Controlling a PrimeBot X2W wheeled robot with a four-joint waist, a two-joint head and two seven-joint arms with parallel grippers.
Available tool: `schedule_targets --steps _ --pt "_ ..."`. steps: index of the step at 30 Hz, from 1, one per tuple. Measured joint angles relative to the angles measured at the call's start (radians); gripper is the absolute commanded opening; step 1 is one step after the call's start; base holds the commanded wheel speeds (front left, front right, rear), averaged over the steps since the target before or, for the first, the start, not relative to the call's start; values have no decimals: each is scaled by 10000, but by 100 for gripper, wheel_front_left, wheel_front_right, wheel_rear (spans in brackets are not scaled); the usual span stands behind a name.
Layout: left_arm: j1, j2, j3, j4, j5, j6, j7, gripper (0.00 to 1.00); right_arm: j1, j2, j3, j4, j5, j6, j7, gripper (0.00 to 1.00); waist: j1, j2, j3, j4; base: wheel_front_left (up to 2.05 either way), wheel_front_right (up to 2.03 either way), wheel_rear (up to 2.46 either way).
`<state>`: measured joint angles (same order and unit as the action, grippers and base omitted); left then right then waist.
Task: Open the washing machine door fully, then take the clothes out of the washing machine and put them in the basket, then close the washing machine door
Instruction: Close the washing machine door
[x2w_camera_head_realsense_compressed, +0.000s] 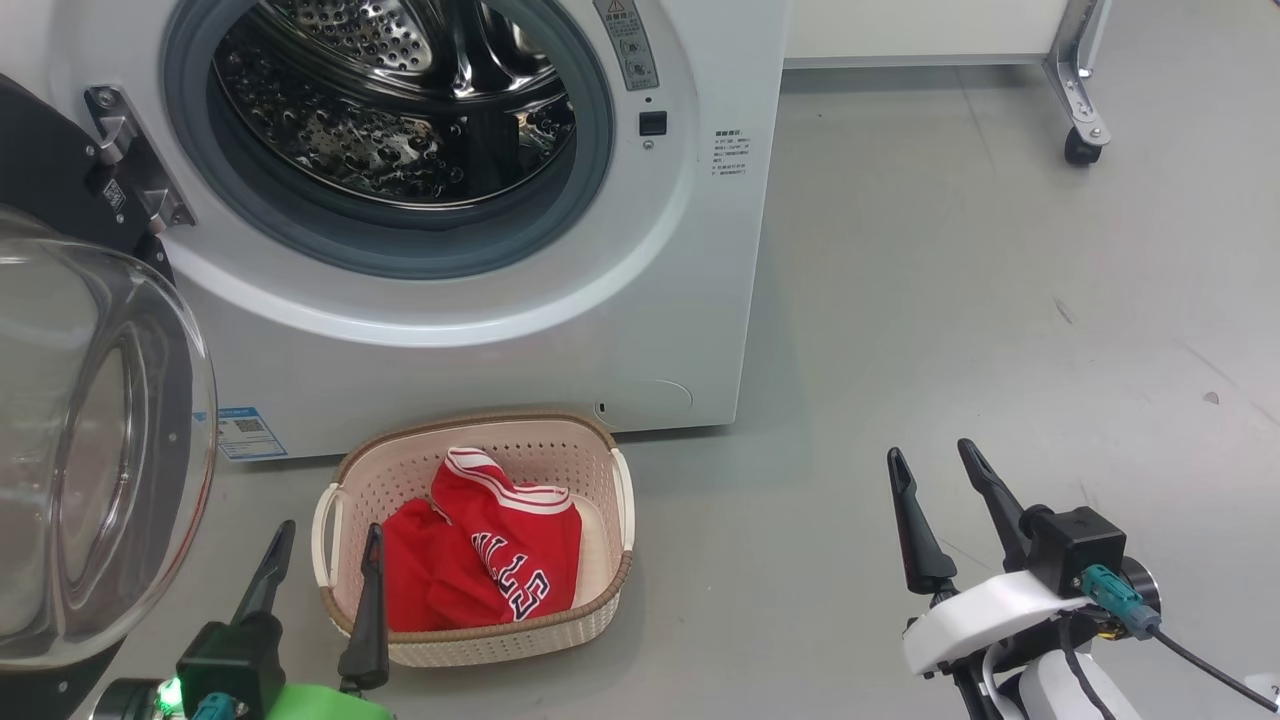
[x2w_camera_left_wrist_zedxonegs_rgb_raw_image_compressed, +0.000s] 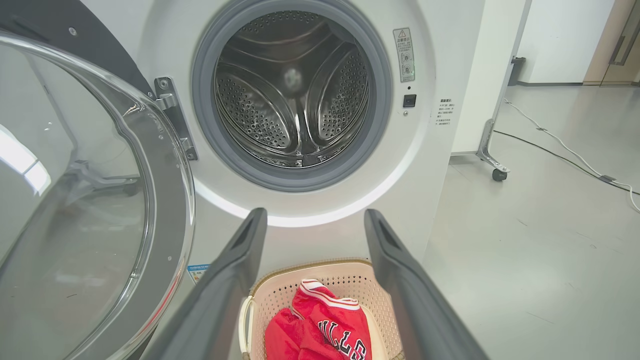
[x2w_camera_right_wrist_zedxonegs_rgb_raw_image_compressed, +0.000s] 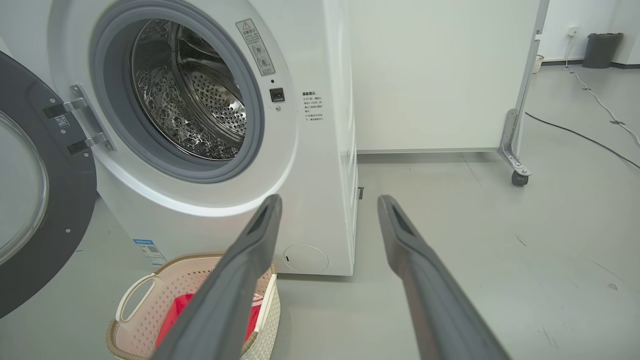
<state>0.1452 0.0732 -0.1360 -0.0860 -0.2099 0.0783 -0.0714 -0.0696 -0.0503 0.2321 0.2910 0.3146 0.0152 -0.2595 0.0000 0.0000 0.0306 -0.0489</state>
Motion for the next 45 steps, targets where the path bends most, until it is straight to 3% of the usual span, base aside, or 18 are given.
schedule_targets --steps 23,45 --pt "2 35 -163 -171 -2 -2 -2 100 51 -15 -247 -48 0 -77 0 100 0 0 13 417 0 0 0" --pt "-38 35 389 -238 -2 148 -52 100 81 -121 -282 -433 -75 -61 0 100 0 0 106 2413 0 0 0"
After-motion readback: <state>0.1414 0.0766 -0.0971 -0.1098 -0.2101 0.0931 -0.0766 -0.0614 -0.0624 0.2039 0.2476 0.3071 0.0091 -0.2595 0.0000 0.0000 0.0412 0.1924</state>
